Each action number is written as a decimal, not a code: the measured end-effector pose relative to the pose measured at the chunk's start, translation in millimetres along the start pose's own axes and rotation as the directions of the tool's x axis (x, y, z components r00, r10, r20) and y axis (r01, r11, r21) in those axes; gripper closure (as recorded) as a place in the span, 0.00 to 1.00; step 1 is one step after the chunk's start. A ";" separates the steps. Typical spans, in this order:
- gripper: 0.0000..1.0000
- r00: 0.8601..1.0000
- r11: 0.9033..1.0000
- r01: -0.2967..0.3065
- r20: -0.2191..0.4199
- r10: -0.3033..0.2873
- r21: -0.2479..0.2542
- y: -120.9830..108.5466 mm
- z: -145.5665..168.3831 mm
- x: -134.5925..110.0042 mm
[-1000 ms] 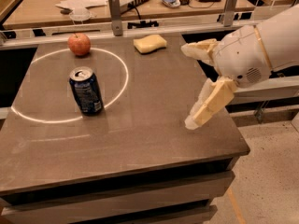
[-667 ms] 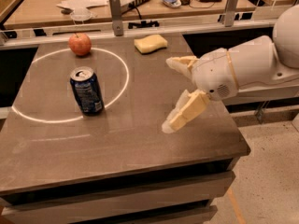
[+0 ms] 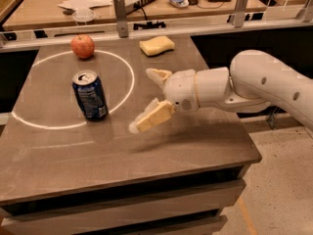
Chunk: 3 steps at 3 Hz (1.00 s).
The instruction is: Move pepsi can near apple
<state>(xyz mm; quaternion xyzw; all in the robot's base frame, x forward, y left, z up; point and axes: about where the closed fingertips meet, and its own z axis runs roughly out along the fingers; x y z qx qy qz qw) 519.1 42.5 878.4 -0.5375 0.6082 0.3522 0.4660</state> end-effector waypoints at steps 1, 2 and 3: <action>0.00 0.998 0.999 0.030 0.053 -0.029 -0.031 -7.4 35.0 -20.1; 0.00 0.996 0.995 0.037 0.089 -0.029 -0.094 -7.3 71.7 -35.8; 0.00 0.993 0.989 0.035 0.113 -0.018 -0.146 -5.8 97.0 -41.6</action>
Offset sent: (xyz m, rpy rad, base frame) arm 0.0274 0.0930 0.0158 0.0946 -0.0186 0.1239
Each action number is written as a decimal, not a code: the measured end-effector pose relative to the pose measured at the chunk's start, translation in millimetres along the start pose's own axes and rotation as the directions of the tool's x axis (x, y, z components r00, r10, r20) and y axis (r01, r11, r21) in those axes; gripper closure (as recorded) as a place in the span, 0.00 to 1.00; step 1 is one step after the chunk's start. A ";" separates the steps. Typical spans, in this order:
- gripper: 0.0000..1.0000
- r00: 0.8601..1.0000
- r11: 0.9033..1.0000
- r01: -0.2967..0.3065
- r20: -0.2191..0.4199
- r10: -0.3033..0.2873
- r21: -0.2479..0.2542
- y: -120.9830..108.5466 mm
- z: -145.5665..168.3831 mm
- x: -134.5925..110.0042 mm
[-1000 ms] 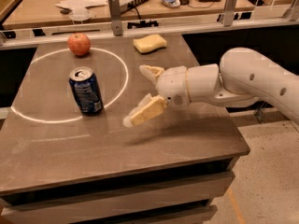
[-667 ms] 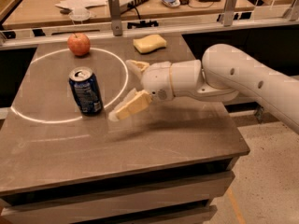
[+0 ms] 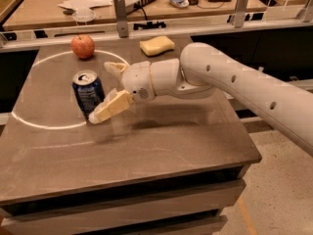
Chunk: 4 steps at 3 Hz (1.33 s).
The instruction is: Move pepsi can near apple
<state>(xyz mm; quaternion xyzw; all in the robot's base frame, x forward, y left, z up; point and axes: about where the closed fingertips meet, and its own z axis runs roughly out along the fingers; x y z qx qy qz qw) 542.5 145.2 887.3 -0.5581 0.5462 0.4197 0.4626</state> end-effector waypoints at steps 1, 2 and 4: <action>0.26 0.997 0.996 -0.024 0.067 0.029 -0.086 -1.1 29.1 -1.6; 0.48 0.995 0.992 -0.032 0.095 0.044 -0.120 -2.8 37.2 -1.9; 1.00 0.999 0.969 0.003 0.037 -0.012 0.246 -76.1 -72.1 -11.0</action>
Offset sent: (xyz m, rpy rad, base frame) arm 0.0101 0.0410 -0.0087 0.1270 0.0843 0.1426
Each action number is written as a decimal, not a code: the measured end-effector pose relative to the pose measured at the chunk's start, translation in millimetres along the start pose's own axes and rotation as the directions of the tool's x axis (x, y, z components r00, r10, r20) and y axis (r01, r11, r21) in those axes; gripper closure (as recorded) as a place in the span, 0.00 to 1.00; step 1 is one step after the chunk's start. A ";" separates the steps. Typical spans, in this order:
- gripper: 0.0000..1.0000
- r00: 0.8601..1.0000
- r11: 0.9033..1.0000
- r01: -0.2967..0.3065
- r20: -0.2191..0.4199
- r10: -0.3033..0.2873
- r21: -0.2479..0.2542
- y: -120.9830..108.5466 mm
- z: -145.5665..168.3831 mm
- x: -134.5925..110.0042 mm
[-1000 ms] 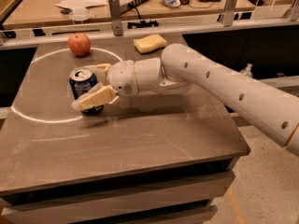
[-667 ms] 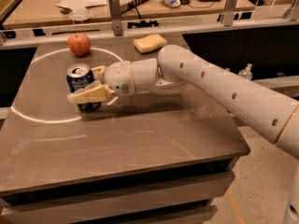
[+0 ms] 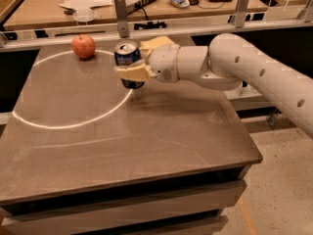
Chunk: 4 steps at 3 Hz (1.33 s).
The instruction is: Move pepsi can near apple
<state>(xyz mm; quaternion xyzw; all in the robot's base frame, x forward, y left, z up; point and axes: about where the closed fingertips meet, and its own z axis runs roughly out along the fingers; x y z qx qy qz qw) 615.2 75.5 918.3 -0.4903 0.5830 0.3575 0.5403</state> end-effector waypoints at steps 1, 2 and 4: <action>1.00 0.996 0.974 -0.007 -0.090 0.028 0.227 -51.0 -43.3 5.9; 1.00 0.997 0.981 -0.004 -0.076 0.019 0.193 -43.2 -34.0 4.4; 1.00 0.998 0.972 0.006 -0.056 0.008 0.237 -63.6 3.9 4.6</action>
Offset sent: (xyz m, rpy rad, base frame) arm 0.0190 -0.0291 0.0037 -0.0483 -0.0100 -0.1265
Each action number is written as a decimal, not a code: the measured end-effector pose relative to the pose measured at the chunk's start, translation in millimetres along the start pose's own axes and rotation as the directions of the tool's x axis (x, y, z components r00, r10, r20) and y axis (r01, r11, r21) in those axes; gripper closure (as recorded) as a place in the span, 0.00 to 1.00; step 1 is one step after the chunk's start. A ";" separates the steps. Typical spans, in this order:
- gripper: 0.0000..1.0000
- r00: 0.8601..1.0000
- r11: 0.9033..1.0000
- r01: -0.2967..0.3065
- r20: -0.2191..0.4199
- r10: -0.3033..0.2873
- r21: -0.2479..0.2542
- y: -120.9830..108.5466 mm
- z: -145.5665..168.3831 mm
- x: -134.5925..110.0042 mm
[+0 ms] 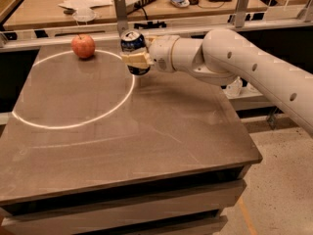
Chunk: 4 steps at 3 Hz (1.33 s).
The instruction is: Move pepsi can near apple
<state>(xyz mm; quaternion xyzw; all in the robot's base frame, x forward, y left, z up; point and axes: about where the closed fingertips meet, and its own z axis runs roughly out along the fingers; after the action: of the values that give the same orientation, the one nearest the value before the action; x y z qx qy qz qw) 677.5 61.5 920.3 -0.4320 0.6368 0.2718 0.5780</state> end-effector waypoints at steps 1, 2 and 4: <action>1.00 1.000 0.998 0.011 -0.015 -0.011 0.064 -23.9 20.1 -0.1; 1.00 1.000 0.993 -0.021 -0.016 0.023 0.120 -51.6 39.6 4.2; 1.00 0.994 0.989 -0.110 0.020 0.108 0.103 -71.5 98.9 5.0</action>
Offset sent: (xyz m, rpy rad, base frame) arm 0.1170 0.0047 -0.0098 0.0410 0.0352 -0.2164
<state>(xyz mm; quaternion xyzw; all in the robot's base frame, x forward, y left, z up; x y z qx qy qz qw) 789.1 109.7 908.1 -0.3640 0.6685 0.2727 0.5885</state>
